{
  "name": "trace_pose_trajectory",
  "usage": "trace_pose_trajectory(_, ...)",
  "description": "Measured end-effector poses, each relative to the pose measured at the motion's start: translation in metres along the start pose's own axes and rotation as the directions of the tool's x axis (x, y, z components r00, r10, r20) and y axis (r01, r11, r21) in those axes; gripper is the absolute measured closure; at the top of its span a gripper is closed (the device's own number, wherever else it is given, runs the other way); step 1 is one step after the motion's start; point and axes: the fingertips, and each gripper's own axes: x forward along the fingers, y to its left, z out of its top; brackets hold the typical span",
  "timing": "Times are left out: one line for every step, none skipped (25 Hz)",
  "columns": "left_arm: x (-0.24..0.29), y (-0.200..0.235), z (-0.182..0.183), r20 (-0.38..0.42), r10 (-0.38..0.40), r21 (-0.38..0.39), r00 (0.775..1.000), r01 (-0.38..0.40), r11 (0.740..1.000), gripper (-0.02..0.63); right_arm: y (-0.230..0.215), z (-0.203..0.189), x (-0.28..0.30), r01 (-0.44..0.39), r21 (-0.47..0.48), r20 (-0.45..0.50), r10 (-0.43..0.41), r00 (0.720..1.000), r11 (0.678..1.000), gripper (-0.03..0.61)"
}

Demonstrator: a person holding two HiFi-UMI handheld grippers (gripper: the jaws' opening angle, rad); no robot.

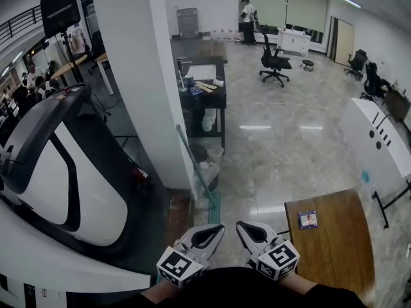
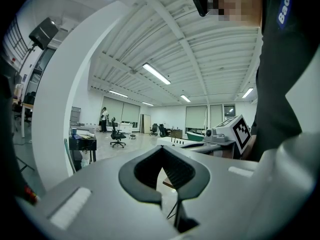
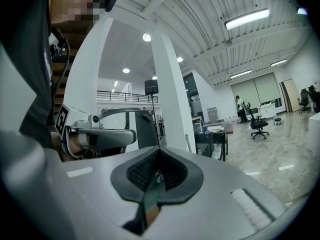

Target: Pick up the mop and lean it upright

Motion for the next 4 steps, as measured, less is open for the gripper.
trace_pose_trajectory(-0.0003,0.0005,-0.0009,-0.002,0.000,-0.001,1.000,0.000,1.000,0.595,0.0004,-0.0009,0.0007,-0.001,-0.001,-0.001,0.001,1.000,1.000,0.577)
trace_pose_trajectory(-0.0007,0.0011,-0.0025,-0.005,-0.001,0.000,1.000,0.001,1.000,0.595,0.0006,-0.0016,0.0013,-0.001,-0.002,-0.001,0.001,1.000,1.000,0.577)
trace_pose_trajectory(-0.0010,0.0018,-0.0039,-0.009,-0.001,0.002,1.000,0.001,1.000,0.595,0.0005,-0.0020,0.0019,-0.001,-0.004,-0.001,0.001,1.000,1.000,0.577)
trace_pose_trajectory(-0.0012,0.0026,-0.0053,-0.012,-0.002,0.005,1.000,0.002,1.000,0.595,0.0004,-0.0021,0.0025,0.001,-0.004,0.000,-0.001,1.000,1.000,0.577)
